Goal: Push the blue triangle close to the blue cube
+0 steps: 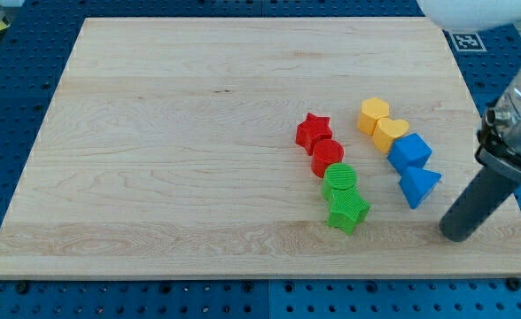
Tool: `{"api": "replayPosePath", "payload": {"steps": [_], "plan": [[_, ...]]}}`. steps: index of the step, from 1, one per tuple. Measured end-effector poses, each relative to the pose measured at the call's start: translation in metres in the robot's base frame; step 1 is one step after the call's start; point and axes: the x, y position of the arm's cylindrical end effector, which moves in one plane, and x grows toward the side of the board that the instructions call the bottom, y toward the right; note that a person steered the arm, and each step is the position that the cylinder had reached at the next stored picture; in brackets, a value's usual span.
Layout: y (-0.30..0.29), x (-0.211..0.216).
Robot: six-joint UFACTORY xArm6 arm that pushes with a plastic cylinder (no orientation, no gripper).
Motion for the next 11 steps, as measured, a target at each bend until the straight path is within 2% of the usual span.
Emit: {"api": "replayPosePath", "payload": {"steps": [2,5,7,8,9,11], "plan": [[-0.008,0.011],[-0.029,-0.025],[-0.006,-0.031],[0.034,-0.027],[0.034,0.011],[-0.028,-0.010]]}}
